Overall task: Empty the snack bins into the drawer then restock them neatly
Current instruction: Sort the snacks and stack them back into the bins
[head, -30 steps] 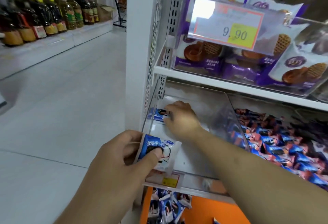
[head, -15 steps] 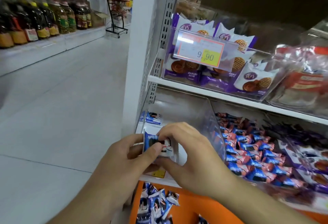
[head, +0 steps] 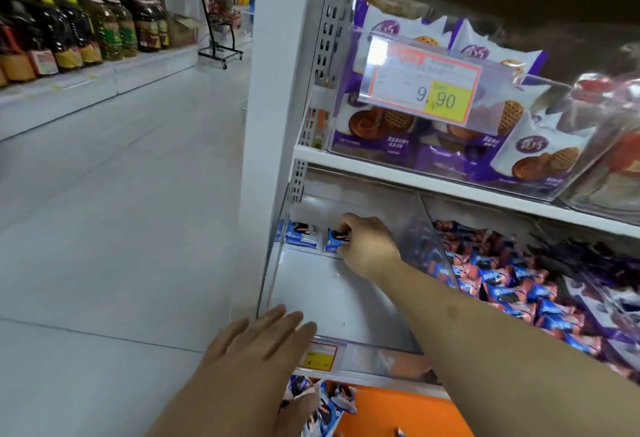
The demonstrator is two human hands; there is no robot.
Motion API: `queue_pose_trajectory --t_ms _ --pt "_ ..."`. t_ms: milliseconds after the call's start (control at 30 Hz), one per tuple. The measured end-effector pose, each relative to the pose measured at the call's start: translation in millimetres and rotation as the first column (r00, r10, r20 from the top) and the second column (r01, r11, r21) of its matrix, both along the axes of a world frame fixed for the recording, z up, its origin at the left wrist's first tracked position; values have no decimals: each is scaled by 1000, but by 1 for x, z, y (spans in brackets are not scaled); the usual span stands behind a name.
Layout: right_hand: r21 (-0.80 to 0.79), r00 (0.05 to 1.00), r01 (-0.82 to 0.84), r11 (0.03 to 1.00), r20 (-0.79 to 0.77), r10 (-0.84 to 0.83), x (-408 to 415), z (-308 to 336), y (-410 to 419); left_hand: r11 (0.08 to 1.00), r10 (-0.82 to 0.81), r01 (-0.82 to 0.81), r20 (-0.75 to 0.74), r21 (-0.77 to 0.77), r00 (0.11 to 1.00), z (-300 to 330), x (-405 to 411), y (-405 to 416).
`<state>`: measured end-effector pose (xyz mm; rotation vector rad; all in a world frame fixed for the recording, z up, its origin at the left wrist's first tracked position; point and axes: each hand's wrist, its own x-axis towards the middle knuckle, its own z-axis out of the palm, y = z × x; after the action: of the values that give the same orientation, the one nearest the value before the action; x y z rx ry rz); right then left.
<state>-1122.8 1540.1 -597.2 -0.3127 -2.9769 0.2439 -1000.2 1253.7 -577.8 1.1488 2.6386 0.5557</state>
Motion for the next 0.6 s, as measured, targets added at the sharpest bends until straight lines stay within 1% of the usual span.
queue_pose_trajectory --t_ms 33,67,133,167,267,367,433,467,500,567,600 --pt "-16 1000 5 1000 0 -5 -5 -4 0 1000 2 -2 -27 4 1000 -1 -2 1" --pt "-25 1000 6 1000 1 -6 -8 -8 -1 1000 3 -4 -27 -16 1000 0 -2 2" --pt "-21 1000 -6 1000 -8 6 -11 -14 0 1000 15 -15 0 -1 1000 2 -4 1" --pt "-9 1000 -13 1000 -24 13 -11 -17 1 1000 -1 1 8 -4 1000 3 -5 0" --pt "61 997 -44 997 -55 47 -8 -22 3 1000 -10 10 -54 3 998 3 -3 -1" --pt "62 997 -67 996 -26 68 -1 -15 0 999 -4 2 -51 -42 999 3 -1 -5" --pt "-8 996 -85 996 -37 85 9 -6 -3 999 -12 10 -45 -48 999 13 3 -6" --pt "-60 993 -103 993 -67 99 17 1 -6 1000 -14 13 -74 -18 997 18 6 -5" --pt "-113 987 -128 985 -114 115 29 9 -11 999 -6 11 -110 50 994 17 8 -4" --pt "-200 957 -211 957 -240 161 68 33 -25 994 29 -26 -26 110 999 27 18 -4" --pt "-241 933 -268 933 -306 189 95 47 -34 990 33 -29 -27 137 999 30 23 -3"
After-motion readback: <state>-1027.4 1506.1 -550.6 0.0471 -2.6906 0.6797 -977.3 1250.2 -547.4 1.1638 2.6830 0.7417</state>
